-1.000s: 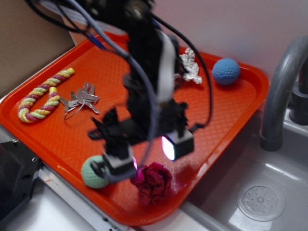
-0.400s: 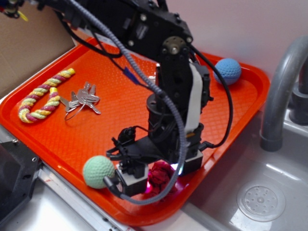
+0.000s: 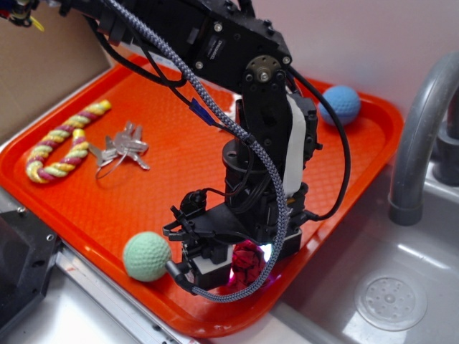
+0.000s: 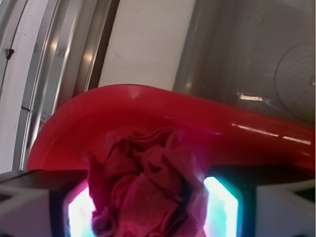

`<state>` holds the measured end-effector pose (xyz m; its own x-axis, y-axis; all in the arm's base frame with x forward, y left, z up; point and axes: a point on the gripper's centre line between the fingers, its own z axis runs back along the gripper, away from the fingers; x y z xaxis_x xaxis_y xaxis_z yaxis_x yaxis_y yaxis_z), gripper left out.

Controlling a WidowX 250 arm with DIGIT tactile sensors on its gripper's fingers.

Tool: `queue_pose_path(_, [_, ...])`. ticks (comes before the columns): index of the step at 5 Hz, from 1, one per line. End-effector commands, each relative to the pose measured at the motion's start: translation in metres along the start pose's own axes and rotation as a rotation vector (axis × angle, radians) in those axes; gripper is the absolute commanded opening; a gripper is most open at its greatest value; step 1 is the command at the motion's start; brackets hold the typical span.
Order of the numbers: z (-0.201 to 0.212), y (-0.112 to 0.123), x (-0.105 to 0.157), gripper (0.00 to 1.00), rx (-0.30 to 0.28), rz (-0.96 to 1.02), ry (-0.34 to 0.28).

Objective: Grab the red paper.

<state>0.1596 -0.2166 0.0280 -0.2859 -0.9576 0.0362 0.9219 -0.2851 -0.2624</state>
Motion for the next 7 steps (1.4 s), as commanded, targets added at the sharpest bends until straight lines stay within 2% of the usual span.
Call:
queue_pose_path(1, [0.03, -0.017, -0.017, 0.0, 0.073, 0.136, -0.01])
queue_pose_path(2, [0.074, -0.013, -0.043, 0.0, 0.147, 0.377, -0.013])
queue_pose_path(3, [0.112, -0.015, -0.071, 0.0, 0.199, 0.546, -0.075])
queue_pose_path(4, [0.142, -0.027, -0.094, 0.0, 0.234, 0.754, -0.079])
queue_pose_path(5, [0.173, -0.054, -0.115, 0.0, 0.255, 1.017, -0.022])
queue_pose_path(6, [0.182, -0.065, -0.127, 0.0, 0.282, 1.275, -0.005])
queue_pose_path(7, [0.184, -0.067, -0.127, 0.0, 0.261, 1.519, -0.076])
